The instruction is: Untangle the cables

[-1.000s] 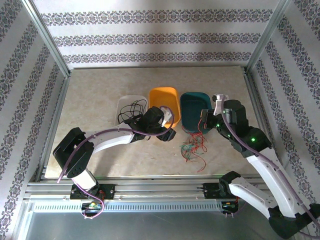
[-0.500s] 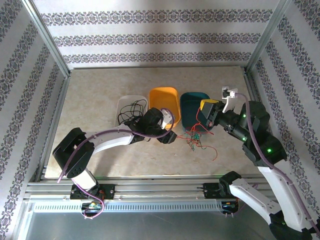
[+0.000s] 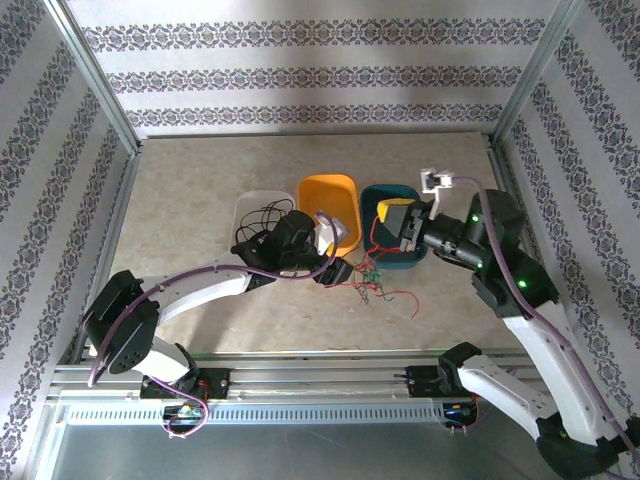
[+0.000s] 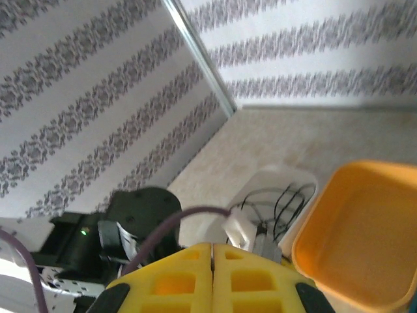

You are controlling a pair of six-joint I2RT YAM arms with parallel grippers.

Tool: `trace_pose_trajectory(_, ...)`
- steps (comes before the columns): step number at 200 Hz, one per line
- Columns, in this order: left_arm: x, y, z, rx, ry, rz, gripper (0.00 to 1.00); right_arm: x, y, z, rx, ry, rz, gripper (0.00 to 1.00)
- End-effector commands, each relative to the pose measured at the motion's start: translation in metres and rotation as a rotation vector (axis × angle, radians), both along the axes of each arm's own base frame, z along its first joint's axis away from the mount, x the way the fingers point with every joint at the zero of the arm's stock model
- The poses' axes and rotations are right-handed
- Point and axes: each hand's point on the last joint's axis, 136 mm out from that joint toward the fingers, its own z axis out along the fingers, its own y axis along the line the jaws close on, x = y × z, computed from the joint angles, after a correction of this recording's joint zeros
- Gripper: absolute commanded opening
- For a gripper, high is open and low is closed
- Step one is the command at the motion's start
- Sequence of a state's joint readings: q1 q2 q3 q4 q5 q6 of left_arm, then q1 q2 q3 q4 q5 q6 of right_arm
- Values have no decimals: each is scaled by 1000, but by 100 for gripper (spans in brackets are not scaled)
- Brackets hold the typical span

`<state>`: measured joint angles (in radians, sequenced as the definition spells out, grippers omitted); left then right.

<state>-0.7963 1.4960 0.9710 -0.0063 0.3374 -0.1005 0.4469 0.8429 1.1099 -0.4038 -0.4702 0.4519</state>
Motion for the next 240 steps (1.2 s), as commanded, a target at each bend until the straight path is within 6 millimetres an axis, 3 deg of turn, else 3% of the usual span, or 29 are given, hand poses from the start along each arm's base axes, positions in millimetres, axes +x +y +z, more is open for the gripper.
trace_pose_trajectory(1,5,-2,15,-21,-46,-26,72,0,18,-28,30,120,100,0)
trace_pose_trajectory(38,6,1,-2,23,-25,-17,71,12,8,-124,-140,336,21,0)
trace_pose_trajectory(73,3,7,-22,79,-3,-17,71,4,-12,-215,-344,550,-47,0)
trace_pose_trajectory(92,1,10,-32,109,10,-22,71,-2,-24,-251,-432,631,-82,0)
trace_pose_trajectory(115,1,10,-39,129,21,-28,70,-6,-37,-280,-511,706,-135,0)
trace_pose_trajectory(120,1,10,-40,132,21,-30,71,-6,-41,-285,-527,719,-152,4)
trace_pose_trajectory(132,2,10,-42,139,24,-30,71,-4,-46,-291,-548,735,-182,12)
trace_pose_trajectory(145,3,10,-44,148,24,-29,70,-1,-47,-291,-550,728,-197,34)
trace_pose_trajectory(164,4,10,-46,156,23,-28,70,5,-52,-282,-560,689,-233,43)
trace_pose_trajectory(208,10,15,-50,185,1,2,70,21,-70,-248,-485,563,-344,49)
trace_pose_trajectory(240,14,21,-56,224,-16,17,70,24,-78,-238,-448,536,-370,49)
